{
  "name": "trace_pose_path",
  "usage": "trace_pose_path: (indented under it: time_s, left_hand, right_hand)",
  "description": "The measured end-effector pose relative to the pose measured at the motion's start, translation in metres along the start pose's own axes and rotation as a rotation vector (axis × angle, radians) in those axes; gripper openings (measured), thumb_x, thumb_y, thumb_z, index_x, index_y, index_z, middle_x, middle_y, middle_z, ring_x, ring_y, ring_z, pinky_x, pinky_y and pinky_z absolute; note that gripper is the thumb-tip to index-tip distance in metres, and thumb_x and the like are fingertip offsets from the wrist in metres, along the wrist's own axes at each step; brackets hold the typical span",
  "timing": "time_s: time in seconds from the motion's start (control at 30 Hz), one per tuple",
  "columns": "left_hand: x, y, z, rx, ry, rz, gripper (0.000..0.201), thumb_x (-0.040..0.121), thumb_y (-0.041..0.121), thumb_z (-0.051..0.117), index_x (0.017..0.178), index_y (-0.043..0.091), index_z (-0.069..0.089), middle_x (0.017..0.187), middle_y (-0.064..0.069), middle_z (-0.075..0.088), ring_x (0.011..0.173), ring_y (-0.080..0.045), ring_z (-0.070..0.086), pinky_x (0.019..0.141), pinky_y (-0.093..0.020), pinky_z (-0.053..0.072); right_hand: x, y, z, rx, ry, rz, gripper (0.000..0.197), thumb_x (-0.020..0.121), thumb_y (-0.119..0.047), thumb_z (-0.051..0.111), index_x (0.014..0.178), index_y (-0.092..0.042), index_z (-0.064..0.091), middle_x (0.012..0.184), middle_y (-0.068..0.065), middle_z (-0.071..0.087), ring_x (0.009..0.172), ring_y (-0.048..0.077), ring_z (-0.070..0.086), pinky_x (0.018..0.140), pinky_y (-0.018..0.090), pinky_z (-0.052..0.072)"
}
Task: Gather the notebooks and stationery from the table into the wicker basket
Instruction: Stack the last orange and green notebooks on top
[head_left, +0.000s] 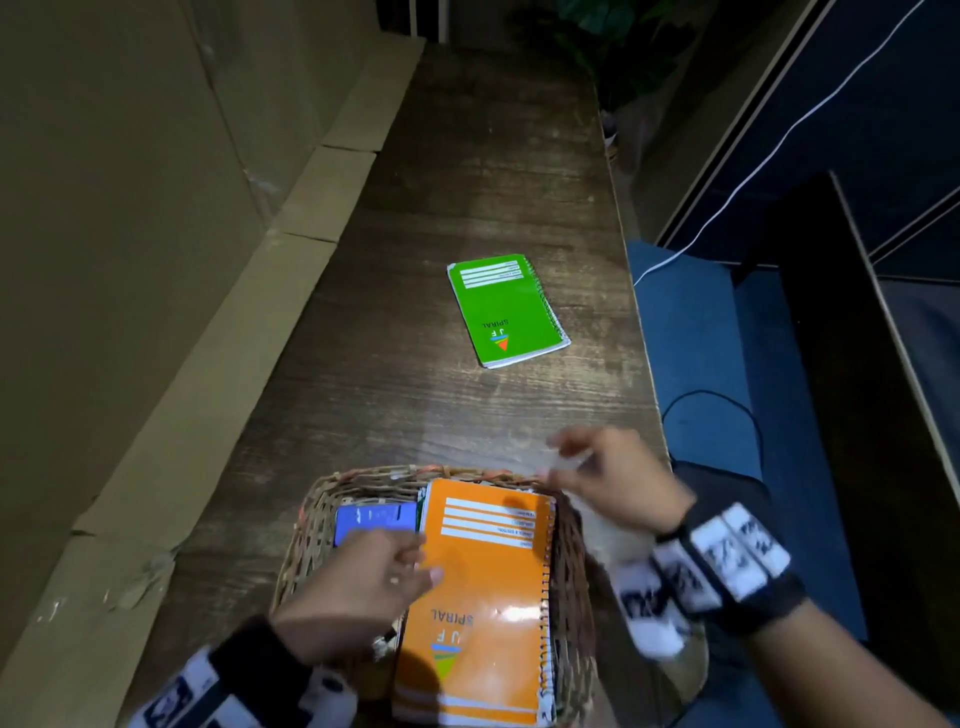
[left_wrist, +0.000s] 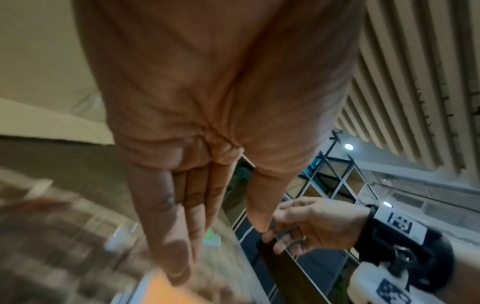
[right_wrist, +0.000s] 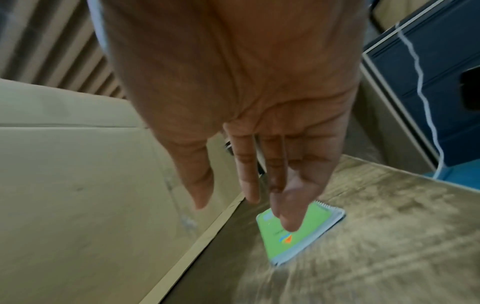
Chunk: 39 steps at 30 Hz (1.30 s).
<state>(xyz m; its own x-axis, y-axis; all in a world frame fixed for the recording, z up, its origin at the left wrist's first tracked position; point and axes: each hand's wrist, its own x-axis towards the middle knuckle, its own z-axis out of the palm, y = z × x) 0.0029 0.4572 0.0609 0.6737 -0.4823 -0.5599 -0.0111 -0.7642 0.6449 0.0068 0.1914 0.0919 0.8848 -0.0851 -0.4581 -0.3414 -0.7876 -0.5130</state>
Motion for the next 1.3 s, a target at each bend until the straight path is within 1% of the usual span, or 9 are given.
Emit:
trace_pose_path:
  time_s: [0.13,0.23,0.33,0.6,0.73,0.83,0.93,1.17,1.3]
  left_hand:
    - [0.058,0.033,-0.063,-0.168,0.203,0.097,0.028,0.09,0.026,0.063,0.115,0.015,0.065,0.102,0.0,0.072,0.09,-0.011,0.067,0.08,-0.022,0.05]
    - [0.124,0.058,-0.1,-0.675,0.231,0.001,0.009,0.093,0.01,0.057,0.092,0.014,0.065,0.083,-0.006,0.066,0.074,-0.014,0.061,0.062,-0.019,0.053]
    - [0.191,0.07,-0.116,-1.013,0.187,-0.16,0.016,0.095,0.011,0.051,0.082,0.016,0.058,0.08,-0.002,0.061,0.073,-0.01,0.058,0.064,-0.022,0.054]
    - [0.282,0.049,-0.101,-1.029,0.16,-0.383,0.026,0.097,0.013,0.038,0.073,0.018,0.045,0.044,0.002,0.036,0.035,-0.011,0.034,0.054,-0.024,0.028]
    - [0.299,0.061,-0.096,-1.092,0.112,-0.407,0.021,0.1,0.014,0.039,0.083,0.015,0.052,0.069,-0.001,0.045,0.065,-0.011,0.048,0.055,-0.026,0.047]
    - [0.306,0.07,-0.088,-1.111,0.036,-0.39,0.022,0.1,0.021,0.04,0.114,0.016,0.056,0.1,-0.002,0.058,0.107,-0.018,0.058,0.087,-0.042,0.046]
    - [0.308,0.069,-0.085,-1.135,0.047,-0.373,0.017,0.101,0.017,0.039,0.096,0.016,0.056,0.09,-0.002,0.06,0.096,-0.017,0.057,0.096,-0.045,0.041]
    - [0.292,0.062,-0.078,-0.999,0.065,-0.373,0.03,0.096,0.022,0.051,0.121,0.008,0.058,0.09,-0.003,0.063,0.098,-0.021,0.058,0.078,-0.042,0.049]
    - [0.264,0.075,-0.096,-0.18,0.347,-0.028,0.048,0.087,0.021,0.064,0.131,0.007,0.051,0.125,-0.016,0.059,0.116,-0.03,0.056,0.089,-0.032,0.045]
  right_hand:
    - [0.093,0.01,-0.04,0.264,0.182,0.078,0.025,0.079,-0.03,0.072,0.099,-0.015,0.066,0.084,0.01,0.068,0.074,0.02,0.06,0.078,0.038,0.053]
    - [0.158,0.016,-0.048,0.33,0.245,0.202,0.029,0.078,-0.029,0.072,0.098,-0.008,0.068,0.083,0.011,0.065,0.075,0.025,0.06,0.085,0.048,0.056]
    - [0.196,0.018,-0.039,0.13,0.265,0.281,0.04,0.081,-0.03,0.069,0.11,-0.004,0.066,0.099,0.014,0.068,0.094,0.028,0.065,0.084,0.035,0.053]
    - [0.255,0.034,0.004,0.069,0.448,0.397,0.045,0.08,-0.011,0.057,0.125,-0.005,0.054,0.126,0.024,0.052,0.116,0.039,0.051,0.093,0.038,0.044]
    - [0.262,0.036,0.01,0.092,0.453,0.453,0.072,0.078,-0.029,0.072,0.138,-0.009,0.037,0.142,0.021,0.028,0.132,0.038,0.032,0.104,0.045,0.036]
    - [0.266,0.038,0.008,0.096,0.42,0.46,0.096,0.071,-0.033,0.079,0.146,-0.014,0.022,0.147,0.019,0.022,0.137,0.038,0.025,0.108,0.048,0.031]
    - [0.274,0.047,-0.001,0.03,0.321,0.526,0.099,0.063,-0.042,0.084,0.14,-0.007,0.032,0.143,0.019,0.033,0.135,0.035,0.029,0.109,0.045,0.032]
    - [0.261,0.072,-0.001,0.422,0.486,0.436,0.034,0.077,0.002,0.066,0.11,-0.001,0.06,0.114,0.021,0.066,0.088,0.028,0.064,0.064,0.019,0.048]
    - [0.233,0.065,-0.025,0.6,0.53,0.172,0.032,0.08,0.014,0.057,0.11,0.004,0.06,0.11,0.023,0.065,0.068,0.013,0.055,0.054,0.009,0.044]
